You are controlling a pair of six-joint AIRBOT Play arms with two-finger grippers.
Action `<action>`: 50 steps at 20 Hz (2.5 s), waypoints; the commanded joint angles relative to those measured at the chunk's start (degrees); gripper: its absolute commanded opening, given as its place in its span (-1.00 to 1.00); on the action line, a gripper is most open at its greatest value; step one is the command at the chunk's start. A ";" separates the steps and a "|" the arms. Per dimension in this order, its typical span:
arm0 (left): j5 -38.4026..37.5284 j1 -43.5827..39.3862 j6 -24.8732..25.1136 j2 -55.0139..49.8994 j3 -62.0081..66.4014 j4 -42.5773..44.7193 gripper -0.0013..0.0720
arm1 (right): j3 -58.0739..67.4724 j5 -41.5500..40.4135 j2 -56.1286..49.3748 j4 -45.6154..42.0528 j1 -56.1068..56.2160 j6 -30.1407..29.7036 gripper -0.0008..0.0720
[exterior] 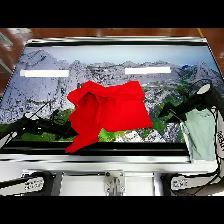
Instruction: Fold the shirts.
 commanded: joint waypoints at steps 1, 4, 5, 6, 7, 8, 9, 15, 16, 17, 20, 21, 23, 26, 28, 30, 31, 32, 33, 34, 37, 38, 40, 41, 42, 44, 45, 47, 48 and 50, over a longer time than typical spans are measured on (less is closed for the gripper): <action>-1.92 -0.02 2.45 1.95 1.66 0.31 -0.86 | -6.73 -6.64 -0.02 3.91 0.42 -0.63 0.72; -1.88 0.04 2.67 4.26 2.95 0.81 -0.86 | -8.37 -11.13 -0.39 4.04 3.67 -0.61 0.72; -1.90 0.04 2.64 4.96 3.58 1.27 -0.86 | -8.35 -11.89 -1.11 4.11 5.33 -0.61 0.72; -1.90 0.04 2.62 5.68 4.37 1.75 -0.86 | -8.37 -12.15 -1.95 4.28 6.80 -0.61 0.72; -1.90 0.04 2.62 6.25 5.22 2.12 -0.86 | -8.37 -12.09 -2.99 4.55 8.22 -0.48 0.72; -1.90 0.04 2.62 6.73 6.27 2.23 -0.86 | -8.37 -12.07 -3.96 5.46 9.55 -0.66 0.68; -1.90 0.04 2.64 6.97 7.41 2.21 -0.86 | -8.35 -12.83 -4.68 6.05 10.99 -1.16 0.33; -6.10 0.04 1.60 8.81 22.34 9.33 -0.87 | -2.86 -15.28 1.14 12.00 12.79 -8.44 -0.82; -7.50 0.04 0.81 9.88 26.71 12.22 -0.87 | 0.00 -15.23 4.26 12.37 12.39 -9.94 -0.82; -8.85 0.04 0.13 11.28 32.26 15.26 -0.87 | 3.26 -15.23 7.61 12.81 12.15 -12.31 -0.82; -9.84 0.04 -1.07 15.89 52.24 22.03 -0.87 | 17.73 -17.40 18.97 11.13 11.26 -16.26 -0.82; -9.35 0.04 -1.11 17.35 60.19 23.17 -0.87 | 23.08 -19.41 22.38 9.97 10.86 -16.22 -0.82; -8.72 0.04 -3.52 19.54 74.82 24.50 -0.87 | 33.09 -24.81 29.16 5.84 10.51 -14.53 -0.82; -6.19 0.02 -8.74 23.82 88.74 27.89 -0.86 | 40.92 -29.88 38.45 0.79 10.51 -11.85 -0.82; 1.14 0.02 -8.76 29.51 87.97 30.32 -0.87 | 41.94 -29.66 43.54 -3.58 10.51 -9.62 -0.82; 3.26 0.02 -8.85 33.94 85.94 33.59 -0.86 | 41.92 -26.60 47.34 -8.26 10.51 -5.16 -0.82; 2.14 0.02 -9.66 35.71 85.00 35.10 -0.87 | 41.92 -23.96 48.76 -10.25 10.51 -2.89 -0.82; 0.35 0.02 -10.60 37.13 84.21 36.63 -0.87 | 41.92 -21.14 49.83 -11.63 10.51 -1.27 -0.82; -1.68 0.02 -10.69 38.07 83.78 37.81 -0.87 | 41.92 -18.05 50.64 -12.63 10.51 -0.46 -0.82; -3.87 0.02 -10.69 38.71 83.73 39.01 -0.87 | 41.92 -14.71 51.28 -13.07 10.51 -0.44 -0.82; -8.41 0.02 -10.49 39.58 83.69 40.17 -0.86 | 41.92 -6.97 51.84 -13.33 10.51 -0.46 -0.82; -9.53 0.02 -10.47 39.58 83.67 40.17 -0.86 | 41.92 -4.81 51.82 -13.46 10.51 -0.46 -0.82; -11.58 0.02 -10.45 39.36 83.54 40.22 -0.86 | 41.86 -1.73 51.78 -14.10 10.51 -0.20 -0.81; -12.76 0.02 -10.45 39.36 82.79 40.46 -0.86 | 41.75 0.02 51.74 -15.56 10.51 0.44 -0.82; -14.05 0.02 -10.45 39.36 81.50 40.65 -0.86 | 41.75 2.75 51.21 -17.64 10.51 1.42 -0.82; -15.56 0.02 -10.03 39.34 76.81 40.87 -0.87 | 41.75 12.83 48.37 -21.49 10.51 3.13 -0.82; -15.54 0.02 -10.05 39.34 73.77 40.87 -0.86 | 41.75 18.60 45.81 -22.77 10.51 3.76 -0.82; -15.52 0.02 -10.08 39.32 65.22 40.87 -0.86 | 40.70 24.17 40.33 -23.91 10.51 4.31 -0.82; -15.39 0.02 -10.08 39.12 60.52 40.87 -0.86 | 38.82 23.56 38.12 -23.89 10.51 4.46 -0.82; -14.43 0.02 -10.10 37.44 50.90 40.87 -0.87 | 32.37 19.67 33.24 -23.19 10.51 5.35 -0.82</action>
